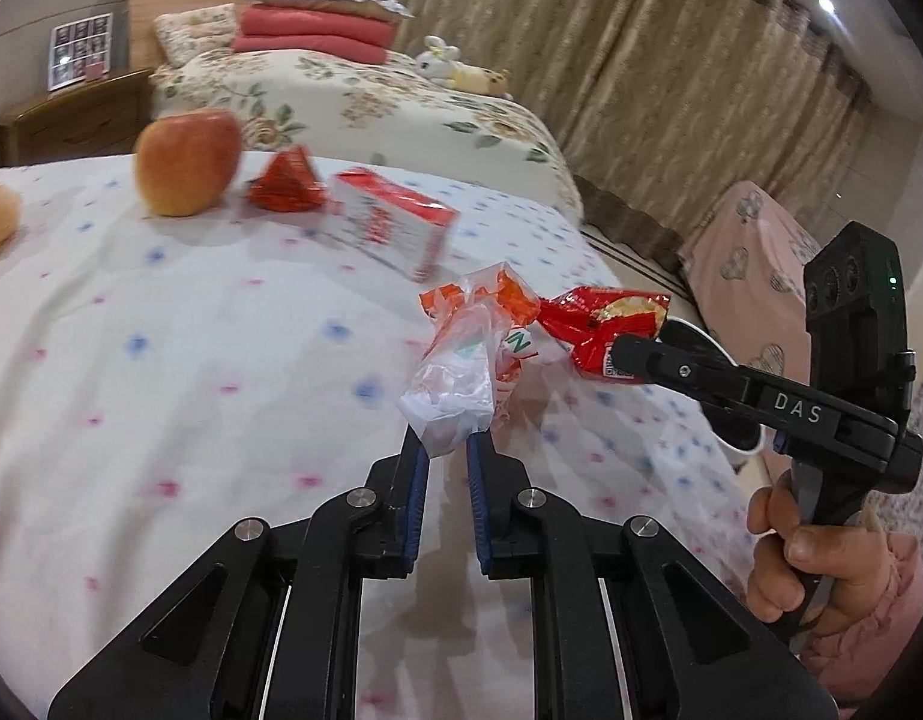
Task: Collect trash
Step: 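Carry the clear bag and red chip bag over the trash bin, then open both tools above the bin to drop the two bags, then move both open tools back over the bed toward the red carton, then grasp the red-and-blue snack wrapper with the left tool while the right tool grasps the red-and-white carton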
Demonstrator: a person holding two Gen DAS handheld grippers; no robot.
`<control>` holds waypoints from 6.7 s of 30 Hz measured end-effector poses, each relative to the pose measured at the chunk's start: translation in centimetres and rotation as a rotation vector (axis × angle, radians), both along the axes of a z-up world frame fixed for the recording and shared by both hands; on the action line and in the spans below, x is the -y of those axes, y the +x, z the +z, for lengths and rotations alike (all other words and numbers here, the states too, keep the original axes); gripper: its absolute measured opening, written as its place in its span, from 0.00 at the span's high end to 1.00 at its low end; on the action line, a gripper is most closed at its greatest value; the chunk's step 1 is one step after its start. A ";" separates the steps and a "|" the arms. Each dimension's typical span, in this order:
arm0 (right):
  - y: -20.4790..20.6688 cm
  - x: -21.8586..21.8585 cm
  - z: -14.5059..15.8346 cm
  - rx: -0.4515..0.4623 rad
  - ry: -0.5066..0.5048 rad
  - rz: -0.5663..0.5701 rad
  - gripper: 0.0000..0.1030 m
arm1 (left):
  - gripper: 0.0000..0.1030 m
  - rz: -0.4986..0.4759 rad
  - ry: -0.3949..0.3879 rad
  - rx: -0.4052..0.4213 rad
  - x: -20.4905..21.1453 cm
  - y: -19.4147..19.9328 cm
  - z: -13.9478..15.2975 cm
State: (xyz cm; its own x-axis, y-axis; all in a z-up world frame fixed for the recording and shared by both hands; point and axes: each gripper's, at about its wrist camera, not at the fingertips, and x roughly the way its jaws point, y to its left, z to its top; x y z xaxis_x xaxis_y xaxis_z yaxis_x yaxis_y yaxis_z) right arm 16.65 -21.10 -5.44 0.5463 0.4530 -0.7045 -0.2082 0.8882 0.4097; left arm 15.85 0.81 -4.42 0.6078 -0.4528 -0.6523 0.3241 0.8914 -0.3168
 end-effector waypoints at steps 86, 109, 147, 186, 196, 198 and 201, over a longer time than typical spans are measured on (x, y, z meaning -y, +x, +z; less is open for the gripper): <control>-5.4 23.8 -0.8 -0.055 0.034 -0.405 0.92 | 0.86 -0.356 0.137 -0.052 27.1 2.5 0.0; -5.6 21.2 0.9 -0.017 0.044 -0.404 0.32 | 0.43 -0.115 0.076 -0.061 16.8 1.1 -0.1; 0.8 2.5 -1.6 -0.016 -0.035 0.014 0.14 | 0.36 0.322 0.073 -0.081 -2.9 1.6 -1.8; 12.2 -2.0 -4.5 -0.049 -0.053 0.044 0.59 | 0.31 0.351 0.060 -0.084 -3.8 13.4 -1.7; 5.9 4.5 -3.3 -0.044 0.019 -0.139 0.59 | 0.31 0.390 0.033 -0.079 -2.4 18.2 -2.2; 5.5 4.4 -3.2 -0.040 0.015 -0.140 0.59 | 0.31 0.394 0.028 -0.055 -2.3 18.4 -1.9; 5.6 3.9 -3.2 -0.038 -0.003 -0.127 0.59 | 0.34 0.404 0.027 -0.021 -2.4 18.7 -1.5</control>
State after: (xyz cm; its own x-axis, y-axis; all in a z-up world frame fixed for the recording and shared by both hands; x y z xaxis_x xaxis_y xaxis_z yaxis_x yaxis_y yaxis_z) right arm 22.24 -24.98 -8.62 0.5723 0.3800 -0.7267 -0.0786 0.9075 0.4127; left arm 34.50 3.23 -5.92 0.7199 -0.1628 -0.6747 -0.0606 0.9536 -0.2948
